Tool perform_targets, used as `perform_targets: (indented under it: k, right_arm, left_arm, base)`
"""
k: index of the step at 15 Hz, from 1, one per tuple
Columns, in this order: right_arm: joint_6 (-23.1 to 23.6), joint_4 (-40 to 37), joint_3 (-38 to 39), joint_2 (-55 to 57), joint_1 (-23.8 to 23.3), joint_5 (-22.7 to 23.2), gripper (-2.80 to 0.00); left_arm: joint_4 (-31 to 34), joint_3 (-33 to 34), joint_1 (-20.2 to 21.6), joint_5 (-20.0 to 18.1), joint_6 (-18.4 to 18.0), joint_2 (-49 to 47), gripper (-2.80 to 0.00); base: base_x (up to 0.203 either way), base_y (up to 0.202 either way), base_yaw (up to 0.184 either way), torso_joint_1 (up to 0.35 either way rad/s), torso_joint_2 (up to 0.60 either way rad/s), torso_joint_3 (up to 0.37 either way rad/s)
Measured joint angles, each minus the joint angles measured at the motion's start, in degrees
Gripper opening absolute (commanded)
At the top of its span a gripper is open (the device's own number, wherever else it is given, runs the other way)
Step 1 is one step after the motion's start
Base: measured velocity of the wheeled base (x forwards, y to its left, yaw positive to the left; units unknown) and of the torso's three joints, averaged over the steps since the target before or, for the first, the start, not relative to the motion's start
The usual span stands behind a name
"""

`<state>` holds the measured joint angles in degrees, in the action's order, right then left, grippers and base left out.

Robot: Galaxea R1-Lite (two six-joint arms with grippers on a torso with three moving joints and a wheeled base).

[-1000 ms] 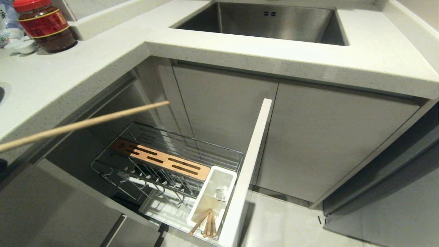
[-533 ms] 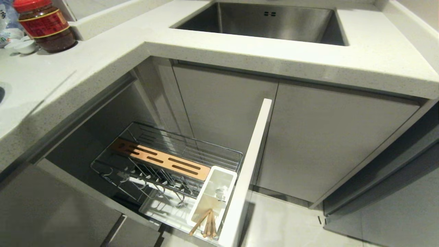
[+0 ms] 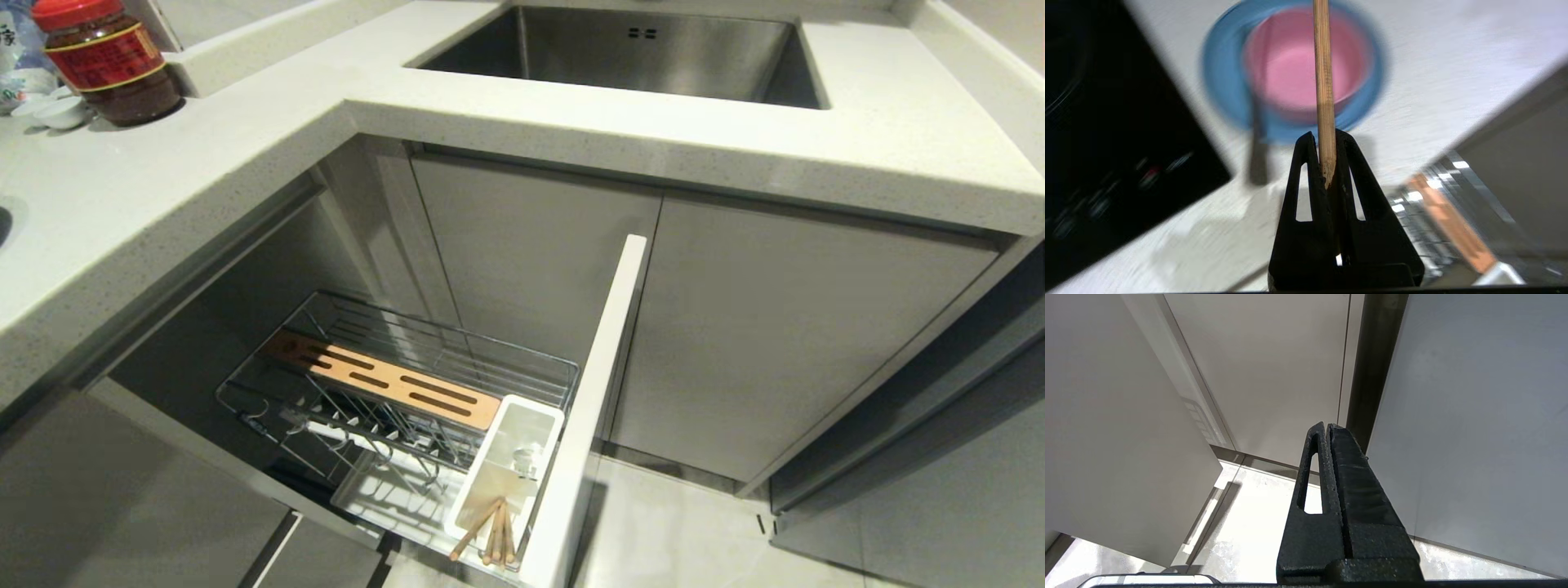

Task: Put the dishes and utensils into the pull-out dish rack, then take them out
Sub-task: Take the chopsticks out of the cupboard

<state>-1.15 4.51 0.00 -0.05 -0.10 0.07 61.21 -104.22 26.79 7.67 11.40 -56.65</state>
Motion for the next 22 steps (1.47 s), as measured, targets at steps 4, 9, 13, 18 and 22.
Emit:
perform_targets:
  k: [4, 9, 13, 18, 22]
  right_arm:
    - [0.00, 0.00, 0.00, 0.00, 0.00, 0.00, -2.80]
    - [0.00, 0.00, 0.00, 0.00, 0.00, 0.00, -2.80]
    - [0.00, 0.00, 0.00, 0.00, 0.00, 0.00, -2.80]
    - [0.00, 0.00, 0.00, 0.00, 0.00, 0.00, -2.80]
    - [0.00, 0.00, 0.00, 0.00, 0.00, 0.00, -2.80]
  left_arm:
    - [0.92, 6.46, 5.10, 2.39, 3.48, 1.03, -2.80]
    - [0.64, 9.48, 5.68, 1.91, 5.10, -0.64, -2.80]
    - [-2.00, 10.45, 4.44, 0.49, 5.61, -2.98, -2.80]
    - [-5.07, 12.11, 2.68, -0.68, 5.61, -5.30, -2.80]
    - [-5.15, 13.09, 2.17, -1.24, 5.66, -5.96, -2.80]
  base:
    - [0.000, 0.000, 0.000, 0.000, 0.00, 0.000]
    - [0.000, 0.000, 0.000, 0.000, 0.00, 0.000]
    - [0.000, 0.000, 0.000, 0.000, 0.00, 0.000]
    - [0.000, 0.000, 0.000, 0.000, 0.00, 0.000]
    - [0.000, 0.000, 0.000, 0.000, 0.00, 0.000]
